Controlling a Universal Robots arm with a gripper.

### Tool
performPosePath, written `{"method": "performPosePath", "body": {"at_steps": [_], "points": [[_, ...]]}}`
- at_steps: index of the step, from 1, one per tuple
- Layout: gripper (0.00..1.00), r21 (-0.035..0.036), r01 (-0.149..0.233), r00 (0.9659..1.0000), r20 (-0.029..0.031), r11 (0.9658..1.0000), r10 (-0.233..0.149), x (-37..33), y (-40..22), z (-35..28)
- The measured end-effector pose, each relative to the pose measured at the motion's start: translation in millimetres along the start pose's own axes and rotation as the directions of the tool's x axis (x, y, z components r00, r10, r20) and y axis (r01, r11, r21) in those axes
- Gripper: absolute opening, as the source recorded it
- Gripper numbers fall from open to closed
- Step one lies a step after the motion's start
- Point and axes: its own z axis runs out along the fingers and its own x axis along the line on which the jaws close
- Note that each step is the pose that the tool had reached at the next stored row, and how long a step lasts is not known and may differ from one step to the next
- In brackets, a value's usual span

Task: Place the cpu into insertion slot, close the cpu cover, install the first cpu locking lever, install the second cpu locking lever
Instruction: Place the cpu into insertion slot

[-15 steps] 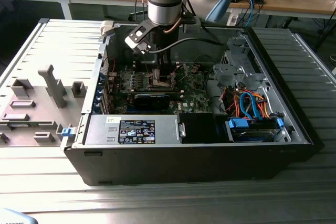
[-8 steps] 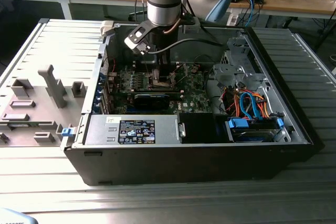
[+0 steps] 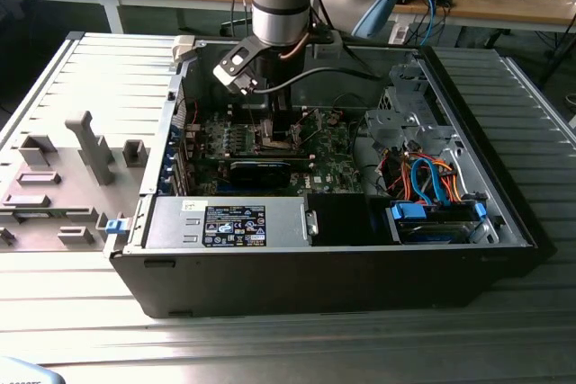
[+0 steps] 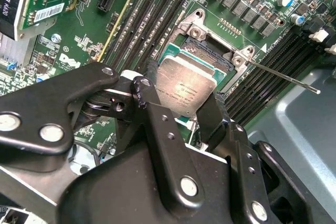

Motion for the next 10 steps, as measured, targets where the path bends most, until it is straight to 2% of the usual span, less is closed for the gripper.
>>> {"method": "performPosePath", "body": {"at_steps": [10], "points": [[0.54,0.0000,0.000,1.0000,0.0000,1.0000,0.000,0.6,-0.1,3.2]]}}
